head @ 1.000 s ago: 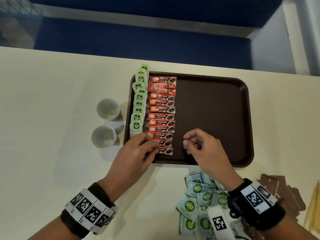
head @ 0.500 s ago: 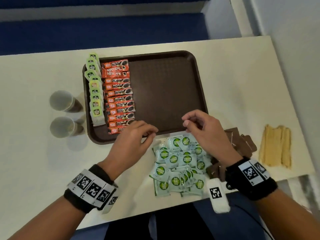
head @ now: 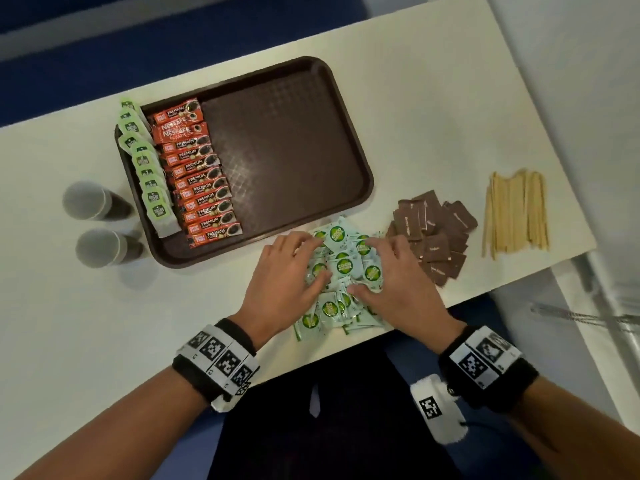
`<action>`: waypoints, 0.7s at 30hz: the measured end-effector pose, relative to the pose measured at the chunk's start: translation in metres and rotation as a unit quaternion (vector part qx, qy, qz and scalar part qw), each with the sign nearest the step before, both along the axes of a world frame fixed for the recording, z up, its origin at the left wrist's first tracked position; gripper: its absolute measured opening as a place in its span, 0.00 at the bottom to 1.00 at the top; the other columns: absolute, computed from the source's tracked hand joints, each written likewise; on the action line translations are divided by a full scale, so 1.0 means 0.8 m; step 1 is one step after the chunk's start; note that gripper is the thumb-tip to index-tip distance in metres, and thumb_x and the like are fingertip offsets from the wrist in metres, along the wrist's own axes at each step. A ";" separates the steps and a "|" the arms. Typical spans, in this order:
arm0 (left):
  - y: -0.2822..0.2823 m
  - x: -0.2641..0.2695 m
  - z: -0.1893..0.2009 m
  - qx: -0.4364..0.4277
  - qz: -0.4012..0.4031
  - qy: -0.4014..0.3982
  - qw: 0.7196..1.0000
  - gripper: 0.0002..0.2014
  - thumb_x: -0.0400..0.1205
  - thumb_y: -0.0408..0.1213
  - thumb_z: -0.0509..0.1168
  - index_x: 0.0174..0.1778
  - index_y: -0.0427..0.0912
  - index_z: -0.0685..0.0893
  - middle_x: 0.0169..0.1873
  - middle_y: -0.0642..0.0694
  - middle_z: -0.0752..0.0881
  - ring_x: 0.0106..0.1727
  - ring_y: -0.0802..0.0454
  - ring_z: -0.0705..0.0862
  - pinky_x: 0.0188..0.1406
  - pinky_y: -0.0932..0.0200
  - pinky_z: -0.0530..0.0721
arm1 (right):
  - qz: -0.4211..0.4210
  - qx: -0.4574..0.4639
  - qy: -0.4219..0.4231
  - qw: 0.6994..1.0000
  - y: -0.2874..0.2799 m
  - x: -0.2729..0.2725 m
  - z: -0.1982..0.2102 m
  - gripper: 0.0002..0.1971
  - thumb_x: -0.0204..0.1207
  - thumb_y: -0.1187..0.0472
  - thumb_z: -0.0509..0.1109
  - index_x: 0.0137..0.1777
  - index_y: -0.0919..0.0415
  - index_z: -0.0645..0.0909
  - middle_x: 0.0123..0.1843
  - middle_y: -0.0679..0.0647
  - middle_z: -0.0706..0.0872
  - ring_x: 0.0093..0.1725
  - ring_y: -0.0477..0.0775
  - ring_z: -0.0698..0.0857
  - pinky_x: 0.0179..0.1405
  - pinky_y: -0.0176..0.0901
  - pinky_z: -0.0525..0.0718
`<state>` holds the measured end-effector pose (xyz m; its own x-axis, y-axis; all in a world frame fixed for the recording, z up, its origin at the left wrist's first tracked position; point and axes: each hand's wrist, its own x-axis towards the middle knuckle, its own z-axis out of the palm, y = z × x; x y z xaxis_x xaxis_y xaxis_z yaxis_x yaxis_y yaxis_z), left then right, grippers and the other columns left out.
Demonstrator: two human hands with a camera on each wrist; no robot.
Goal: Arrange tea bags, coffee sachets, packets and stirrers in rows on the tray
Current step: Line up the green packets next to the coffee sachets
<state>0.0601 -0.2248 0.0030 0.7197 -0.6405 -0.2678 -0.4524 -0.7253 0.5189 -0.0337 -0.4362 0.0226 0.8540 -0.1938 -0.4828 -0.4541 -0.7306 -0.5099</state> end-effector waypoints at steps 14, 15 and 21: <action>-0.003 -0.041 -0.018 0.145 0.044 -0.008 0.988 0.51 0.84 0.76 0.53 0.94 0.42 0.54 0.81 0.39 0.70 0.80 0.40 0.72 0.74 0.39 0.82 | 0.021 -0.116 0.087 0.989 0.050 -0.045 -0.029 0.56 0.75 0.23 0.70 0.89 0.61 0.53 0.83 0.62 0.60 0.76 0.67 0.74 0.69 0.57 0.86; -0.003 -0.042 -0.021 0.143 0.045 -0.006 0.989 0.52 0.84 0.76 0.54 0.95 0.41 0.54 0.81 0.38 0.70 0.80 0.39 0.73 0.73 0.39 0.83 | 0.018 -0.108 0.086 0.990 0.053 -0.044 -0.032 0.56 0.76 0.25 0.71 0.89 0.62 0.53 0.84 0.63 0.59 0.77 0.67 0.74 0.70 0.57 0.85; -0.010 -0.038 -0.033 0.053 0.088 0.081 0.991 0.53 0.84 0.58 0.74 0.94 0.36 0.52 0.78 0.34 0.66 0.79 0.39 0.67 0.81 0.48 0.73 | -0.057 -0.019 0.039 0.997 0.072 -0.023 -0.041 0.46 0.78 0.43 0.81 0.85 0.65 0.60 0.78 0.60 0.61 0.75 0.65 0.74 0.71 0.51 0.80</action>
